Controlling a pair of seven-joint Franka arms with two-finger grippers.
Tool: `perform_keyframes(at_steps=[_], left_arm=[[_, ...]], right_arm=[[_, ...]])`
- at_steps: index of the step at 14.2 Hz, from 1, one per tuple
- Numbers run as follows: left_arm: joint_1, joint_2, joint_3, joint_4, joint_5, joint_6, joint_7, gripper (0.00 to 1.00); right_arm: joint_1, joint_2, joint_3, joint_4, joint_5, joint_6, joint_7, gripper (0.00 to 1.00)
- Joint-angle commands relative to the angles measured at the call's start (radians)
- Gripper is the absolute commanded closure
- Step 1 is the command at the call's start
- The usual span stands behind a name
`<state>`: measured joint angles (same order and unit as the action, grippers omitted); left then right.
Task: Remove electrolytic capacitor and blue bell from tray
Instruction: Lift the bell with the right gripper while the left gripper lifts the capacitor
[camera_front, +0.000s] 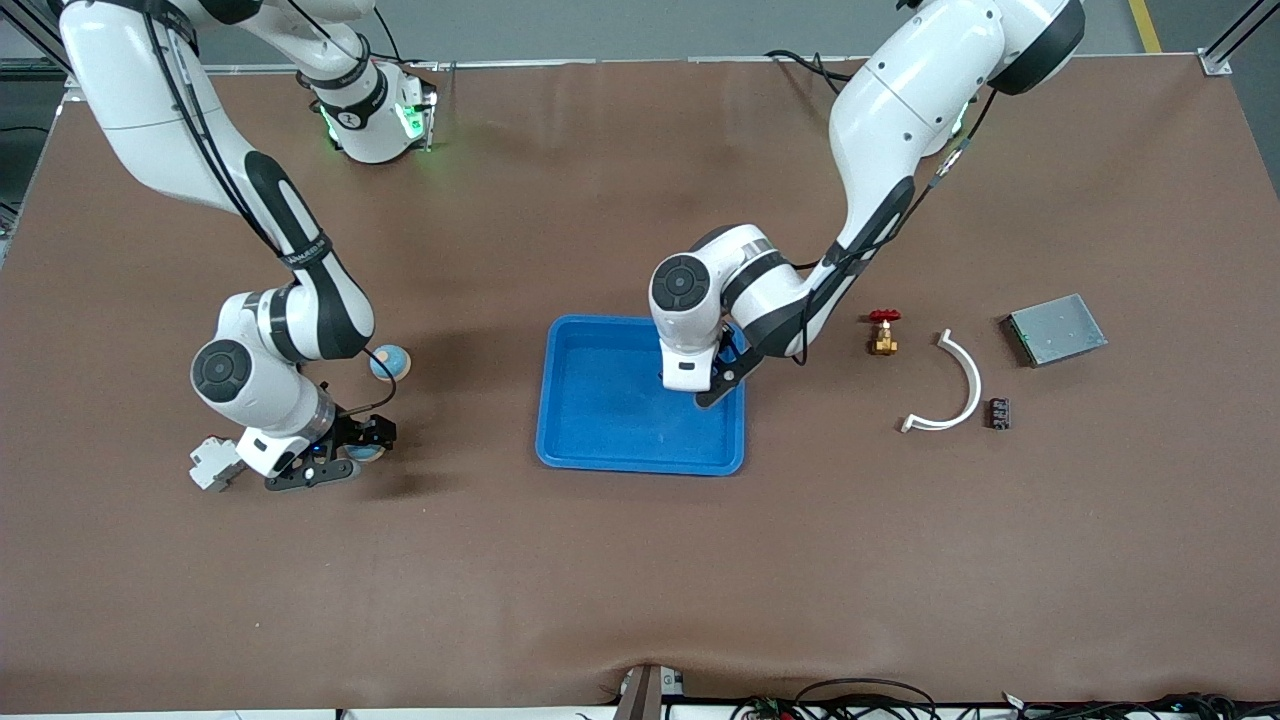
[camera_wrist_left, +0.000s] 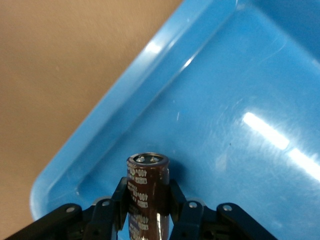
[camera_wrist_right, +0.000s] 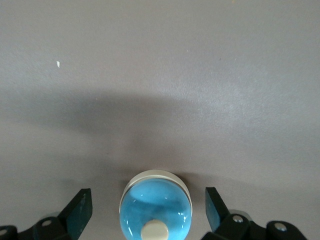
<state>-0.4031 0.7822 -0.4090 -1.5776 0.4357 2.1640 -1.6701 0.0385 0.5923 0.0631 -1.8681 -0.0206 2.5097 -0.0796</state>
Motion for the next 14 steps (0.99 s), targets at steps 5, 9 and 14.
perform_keyframes(at_steps=[5, 9, 14], left_arm=[[0.065, -0.148, -0.001, -0.013, -0.003, -0.14, 0.182, 1.0], [0.153, -0.213, -0.014, -0.042, -0.023, -0.246, 0.402, 1.0], [0.269, -0.356, -0.016, -0.197, -0.035, -0.268, 0.706, 1.0]], right_arm=[[0.001, -0.015, 0.012, 0.052, 0.013, -0.058, -0.006, 0.0], [0.0, -0.029, 0.012, 0.112, 0.013, -0.158, -0.003, 0.0], [0.0, -0.029, 0.014, 0.13, 0.014, -0.17, -0.003, 0.0]])
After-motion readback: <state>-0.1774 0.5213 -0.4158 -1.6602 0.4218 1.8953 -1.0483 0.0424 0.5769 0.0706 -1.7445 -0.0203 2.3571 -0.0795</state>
